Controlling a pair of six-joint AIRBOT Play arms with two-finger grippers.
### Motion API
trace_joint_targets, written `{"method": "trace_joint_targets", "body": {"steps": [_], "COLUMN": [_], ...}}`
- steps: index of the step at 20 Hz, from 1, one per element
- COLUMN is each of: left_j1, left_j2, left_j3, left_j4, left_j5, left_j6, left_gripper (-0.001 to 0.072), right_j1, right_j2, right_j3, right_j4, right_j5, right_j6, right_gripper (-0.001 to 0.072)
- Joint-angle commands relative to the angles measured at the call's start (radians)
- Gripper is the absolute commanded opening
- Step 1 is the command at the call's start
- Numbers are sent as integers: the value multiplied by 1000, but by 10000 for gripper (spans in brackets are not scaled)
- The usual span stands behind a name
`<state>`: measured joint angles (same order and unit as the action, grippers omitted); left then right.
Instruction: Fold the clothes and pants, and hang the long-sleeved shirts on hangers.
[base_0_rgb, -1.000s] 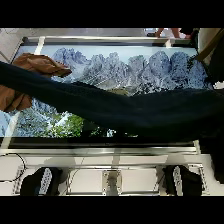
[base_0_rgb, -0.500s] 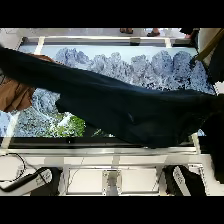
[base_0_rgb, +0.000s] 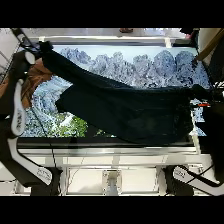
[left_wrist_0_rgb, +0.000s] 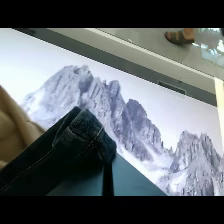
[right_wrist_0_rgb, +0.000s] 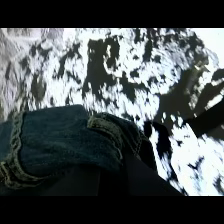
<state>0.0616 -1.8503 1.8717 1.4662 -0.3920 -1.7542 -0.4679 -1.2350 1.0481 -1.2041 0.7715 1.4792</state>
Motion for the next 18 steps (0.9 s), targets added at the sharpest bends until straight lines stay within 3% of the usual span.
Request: {"method": "trace_joint_targets", "body": {"steps": [1,2,4,5,6,7,8,12,15,18], "left_j1": [-10,3,26,31,33,31,29,56,130,207], "left_j2": [-140,-146,-145,-143,-142,-139,-134,-26,135,325], "left_j3": [156,167,167,167,167,167,167,167,156,34], "left_j4": [-1,-1,-2,-10,-13,-13,-29,-5,188,246], "left_j5": [23,26,-8,-52,-89,-116,-138,-343,-682,-894], "left_j6": [-93,-140,-150,-150,-149,-149,-148,-101,-90,-90], "left_gripper": [8,8,10,48,278,602,639,641,640,590], "right_j1": [1,1,3,3,3,3,3,-21,-98,-205], "right_j2": [-75,-75,-75,-75,-75,-75,-74,-12,127,288], "right_j3": [-1,0,6,6,6,6,6,17,21,-33], "right_j4": [55,56,68,79,84,84,84,31,-100,-142], "right_j5": [-180,-229,-283,-284,-269,-250,-229,-109,50,269], "right_j6": [43,66,86,85,85,85,85,82,73,-60], "right_gripper": [72,72,73,75,244,439,451,452,463,463]}}
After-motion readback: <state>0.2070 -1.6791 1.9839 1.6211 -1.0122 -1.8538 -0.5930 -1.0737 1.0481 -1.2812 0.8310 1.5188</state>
